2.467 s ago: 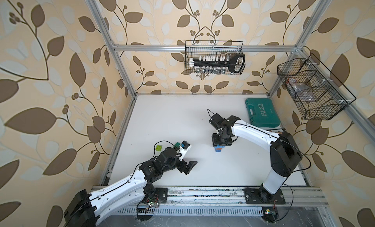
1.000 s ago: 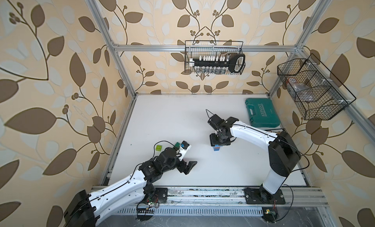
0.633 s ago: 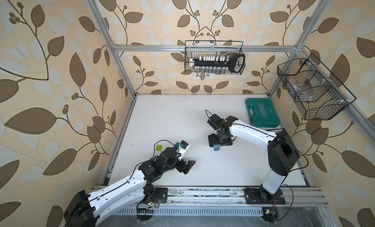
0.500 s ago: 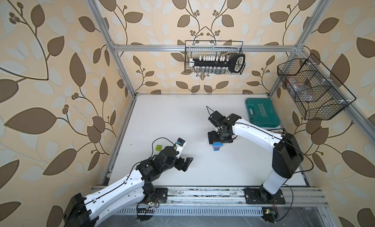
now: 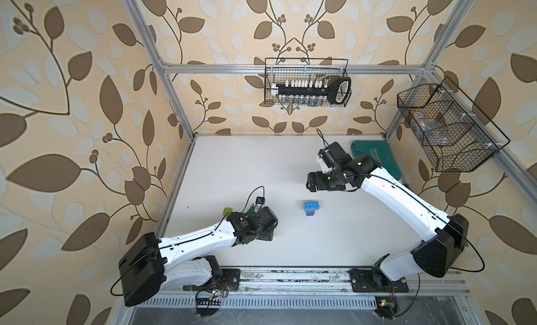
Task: Assemble a spoon with lego
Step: Move the lego brick at the center of the board.
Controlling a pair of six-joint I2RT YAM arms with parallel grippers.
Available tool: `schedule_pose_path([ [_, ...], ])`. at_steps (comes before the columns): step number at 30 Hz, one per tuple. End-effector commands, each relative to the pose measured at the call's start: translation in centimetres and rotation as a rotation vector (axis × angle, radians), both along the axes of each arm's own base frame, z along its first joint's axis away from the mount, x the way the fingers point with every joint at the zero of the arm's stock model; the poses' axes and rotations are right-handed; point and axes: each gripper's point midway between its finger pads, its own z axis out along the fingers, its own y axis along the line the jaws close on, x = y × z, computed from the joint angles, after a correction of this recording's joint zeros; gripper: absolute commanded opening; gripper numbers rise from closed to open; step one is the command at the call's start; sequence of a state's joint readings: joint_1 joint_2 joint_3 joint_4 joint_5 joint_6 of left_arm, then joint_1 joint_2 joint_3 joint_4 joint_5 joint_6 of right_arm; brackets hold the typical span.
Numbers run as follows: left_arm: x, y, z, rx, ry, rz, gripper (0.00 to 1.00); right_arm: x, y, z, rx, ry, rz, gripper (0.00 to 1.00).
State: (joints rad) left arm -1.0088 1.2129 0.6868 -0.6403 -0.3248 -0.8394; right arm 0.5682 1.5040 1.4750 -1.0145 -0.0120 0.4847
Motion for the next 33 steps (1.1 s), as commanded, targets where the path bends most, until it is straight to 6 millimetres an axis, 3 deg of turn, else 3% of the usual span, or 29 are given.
schedule_pose_path([
  [1, 0.8, 0.5, 0.7, 0.041, -0.008, 0.132, 0.76, -0.2, -0.5, 0.8, 0.032, 0.002, 0.046, 0.9],
  [9, 0.0, -0.4, -1.7, 0.046, 0.083, 0.129, 0.59, 0.6, -2.3, 1.0, 0.077, 0.005, 0.023, 0.9],
  [16, -1.2, 0.1, -4.0, 0.039, 0.134, 0.122, 0.57, 0.9, -3.2, 0.7, 0.081, 0.01, 0.008, 0.89],
  [21, -1.4, 1.1, -4.7, 0.042, 0.142, 0.138, 0.45, 1.1, -3.4, 0.5, 0.08, 0.014, 0.005, 0.89],
  [26, -0.7, 0.6, -4.6, 0.02, 0.117, 0.1, 0.28, 1.4, -3.6, 0.2, 0.079, 0.015, 0.0, 0.89],
  [33, 2.5, -2.0, -4.6, -0.048, 0.112, -0.067, 0.26, 1.8, -4.5, -0.5, 0.076, 0.027, -0.014, 0.89],
])
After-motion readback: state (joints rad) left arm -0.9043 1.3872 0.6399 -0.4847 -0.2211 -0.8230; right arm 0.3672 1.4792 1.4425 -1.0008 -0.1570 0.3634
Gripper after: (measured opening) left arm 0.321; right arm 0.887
